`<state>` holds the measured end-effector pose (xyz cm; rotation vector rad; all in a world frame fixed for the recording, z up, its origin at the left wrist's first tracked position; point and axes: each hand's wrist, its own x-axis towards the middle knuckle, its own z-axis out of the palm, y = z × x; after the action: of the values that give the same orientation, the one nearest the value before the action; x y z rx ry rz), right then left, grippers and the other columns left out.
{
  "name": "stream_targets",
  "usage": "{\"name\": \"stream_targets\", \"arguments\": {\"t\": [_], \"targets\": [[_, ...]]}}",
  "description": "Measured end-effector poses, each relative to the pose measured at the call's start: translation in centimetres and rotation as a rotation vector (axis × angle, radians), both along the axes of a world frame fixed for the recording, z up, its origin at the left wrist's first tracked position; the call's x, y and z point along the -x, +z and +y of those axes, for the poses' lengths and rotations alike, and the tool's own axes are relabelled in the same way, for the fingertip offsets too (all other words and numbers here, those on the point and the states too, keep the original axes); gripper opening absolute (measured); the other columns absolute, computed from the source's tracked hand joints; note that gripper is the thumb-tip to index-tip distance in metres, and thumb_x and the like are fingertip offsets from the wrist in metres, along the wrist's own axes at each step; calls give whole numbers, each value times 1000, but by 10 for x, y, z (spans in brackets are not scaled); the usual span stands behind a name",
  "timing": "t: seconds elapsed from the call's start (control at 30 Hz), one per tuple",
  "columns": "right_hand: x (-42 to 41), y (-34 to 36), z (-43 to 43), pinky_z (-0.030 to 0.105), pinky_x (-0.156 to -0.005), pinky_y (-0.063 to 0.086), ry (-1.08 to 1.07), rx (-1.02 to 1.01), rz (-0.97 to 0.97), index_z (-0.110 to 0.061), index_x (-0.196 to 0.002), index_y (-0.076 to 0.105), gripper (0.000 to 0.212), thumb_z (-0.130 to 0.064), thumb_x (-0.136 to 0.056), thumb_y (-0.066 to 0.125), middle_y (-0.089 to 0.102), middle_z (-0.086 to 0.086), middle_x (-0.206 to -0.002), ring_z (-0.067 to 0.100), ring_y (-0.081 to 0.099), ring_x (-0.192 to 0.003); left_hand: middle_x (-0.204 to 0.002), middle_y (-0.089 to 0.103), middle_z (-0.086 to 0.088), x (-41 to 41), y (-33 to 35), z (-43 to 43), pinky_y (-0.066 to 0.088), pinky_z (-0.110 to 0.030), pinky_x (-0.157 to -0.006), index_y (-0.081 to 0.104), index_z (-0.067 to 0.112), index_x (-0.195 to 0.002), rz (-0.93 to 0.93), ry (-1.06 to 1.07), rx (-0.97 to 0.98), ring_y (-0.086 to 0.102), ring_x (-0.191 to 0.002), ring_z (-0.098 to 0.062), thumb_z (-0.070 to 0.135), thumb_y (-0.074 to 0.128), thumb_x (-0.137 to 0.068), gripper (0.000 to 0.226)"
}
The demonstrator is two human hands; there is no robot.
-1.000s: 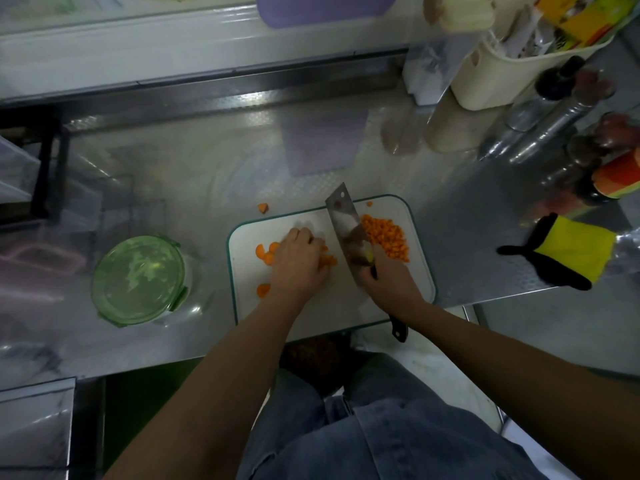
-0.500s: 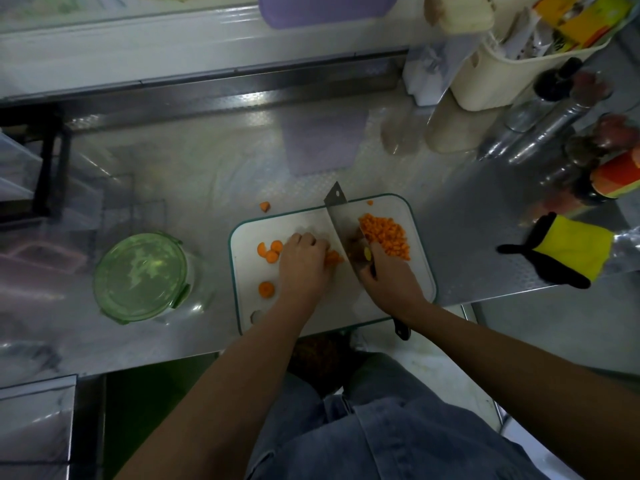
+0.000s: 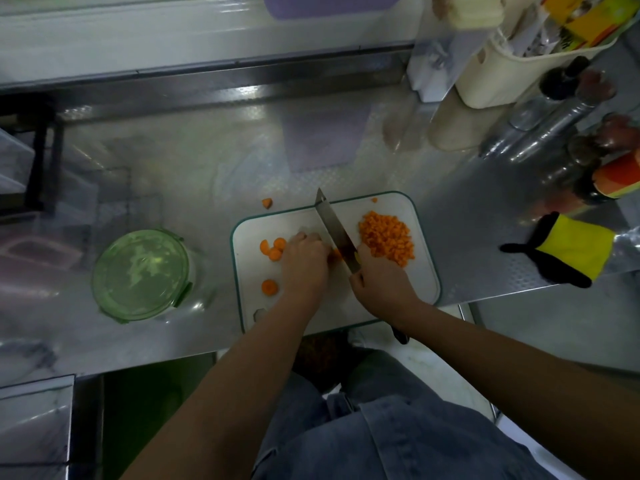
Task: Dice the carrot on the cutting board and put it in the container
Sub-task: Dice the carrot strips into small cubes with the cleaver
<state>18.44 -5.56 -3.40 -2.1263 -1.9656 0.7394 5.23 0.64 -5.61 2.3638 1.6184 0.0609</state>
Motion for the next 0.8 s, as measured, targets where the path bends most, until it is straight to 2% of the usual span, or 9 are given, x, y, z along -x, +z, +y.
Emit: {"name": "stream_targets", "arguments": {"t": [0.13, 0.33, 0.4, 0.5, 0.6, 0.7, 0.8], "targets": [[3, -6, 1, 30, -52, 31, -11, 0, -33, -9, -115, 45, 26, -19, -91, 47, 50, 3, -71, 21, 45, -58, -80, 64, -9, 0, -2, 0, 37, -33, -64, 77, 13, -83, -12, 12, -20, 54, -83, -28, 5, 59, -80, 20], [-2, -7, 5, 29, -46, 26, -46, -30, 27, -6, -132, 40, 41, -17, -93, 46, 60, 8, -72, 19, 45, -56, -82, 65, -7, 0, -1, 0, 29, -30, -64, 77, 16, -86, -14, 37, -17, 54, -85, -26, 6, 56, -80, 24], [-2, -3, 5, 29, -47, 26, -32, -43, 37, -5, -130, 41, 40, -17, -93, 48, 55, 3, -67, 17, 43, -54, -83, 65, -7, 0, -1, 0, 28, -30, -64, 76, 16, -86, -18, 51, -7, 53, -87, -25, 6, 53, -82, 25], [0, 1, 4, 28, -45, 26, -6, -45, 49, -7, -117, 47, 27, -16, -91, 49, 44, -6, -61, 12, 41, -50, -84, 64, -6, 0, -1, 1, 30, -29, -65, 75, 16, -86, -17, 59, 2, 52, -88, -24, 7, 51, -85, 25], [2, -1, 3, 33, -49, 36, -11, -26, 29, -9, -111, 46, 22, -18, -91, 48, 53, 4, -68, 25, 53, -57, -84, 64, -6, 0, -2, 1, 31, -30, -65, 75, 15, -84, 0, 61, 5, 52, -88, -24, 8, 53, -85, 23], [5, -4, 3, 31, -50, 33, -5, -11, 13, -7, -116, 45, 28, -17, -91, 48, 58, 9, -71, 30, 56, -60, -82, 64, -6, -1, -1, 1, 28, -31, -63, 75, 14, -81, 22, 68, -16, 53, -86, -25, 9, 55, -83, 20], [8, -6, 3, 31, -52, 34, -10, -10, -1, -7, -118, 44, 29, -17, -90, 48, 59, 10, -73, 33, 59, -65, -88, 64, -5, -1, -1, 1, 27, -30, -65, 73, 16, -86, 38, 65, 14, 53, -91, -24, 11, 52, -86, 22]]}}
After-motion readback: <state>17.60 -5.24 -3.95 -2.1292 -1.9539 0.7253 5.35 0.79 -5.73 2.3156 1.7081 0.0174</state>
